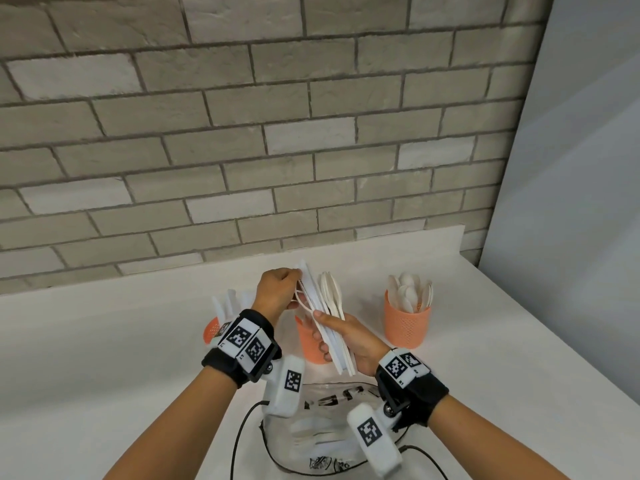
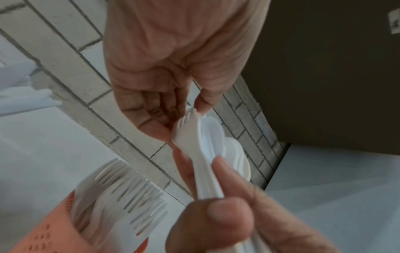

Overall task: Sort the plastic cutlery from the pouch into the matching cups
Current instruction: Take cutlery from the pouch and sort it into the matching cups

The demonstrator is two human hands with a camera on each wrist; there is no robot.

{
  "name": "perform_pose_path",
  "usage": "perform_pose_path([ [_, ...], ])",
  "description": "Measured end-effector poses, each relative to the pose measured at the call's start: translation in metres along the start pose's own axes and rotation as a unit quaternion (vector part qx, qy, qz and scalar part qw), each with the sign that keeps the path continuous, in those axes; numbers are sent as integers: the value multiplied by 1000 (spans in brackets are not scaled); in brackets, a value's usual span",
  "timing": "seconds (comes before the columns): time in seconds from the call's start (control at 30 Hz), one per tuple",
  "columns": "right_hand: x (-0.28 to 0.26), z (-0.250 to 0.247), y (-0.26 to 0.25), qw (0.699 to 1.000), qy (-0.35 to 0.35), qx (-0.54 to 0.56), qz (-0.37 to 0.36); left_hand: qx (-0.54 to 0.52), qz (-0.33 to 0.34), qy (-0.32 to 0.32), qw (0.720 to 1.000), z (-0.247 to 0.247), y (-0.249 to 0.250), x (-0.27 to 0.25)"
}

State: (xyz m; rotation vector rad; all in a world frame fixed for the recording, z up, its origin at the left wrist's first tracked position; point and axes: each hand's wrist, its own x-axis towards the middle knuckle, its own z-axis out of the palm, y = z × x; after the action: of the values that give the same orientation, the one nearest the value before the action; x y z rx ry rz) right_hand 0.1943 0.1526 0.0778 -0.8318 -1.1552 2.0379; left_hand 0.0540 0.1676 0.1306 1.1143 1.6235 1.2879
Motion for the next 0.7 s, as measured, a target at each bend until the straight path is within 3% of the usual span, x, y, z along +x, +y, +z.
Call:
perform_pose_path([
  [0.2, -10, -1, -8, 1000, -11, 19, 13, 18, 22, -14, 999, 4, 2, -6],
  [0.4, -15, -5, -9, 998, -46, 15, 42, -51, -52, -32, 997, 4, 4, -10],
  [0.7, -22, -12, -13, 997, -46, -9, 53, -90, -67, -27, 993, 4, 7, -6],
])
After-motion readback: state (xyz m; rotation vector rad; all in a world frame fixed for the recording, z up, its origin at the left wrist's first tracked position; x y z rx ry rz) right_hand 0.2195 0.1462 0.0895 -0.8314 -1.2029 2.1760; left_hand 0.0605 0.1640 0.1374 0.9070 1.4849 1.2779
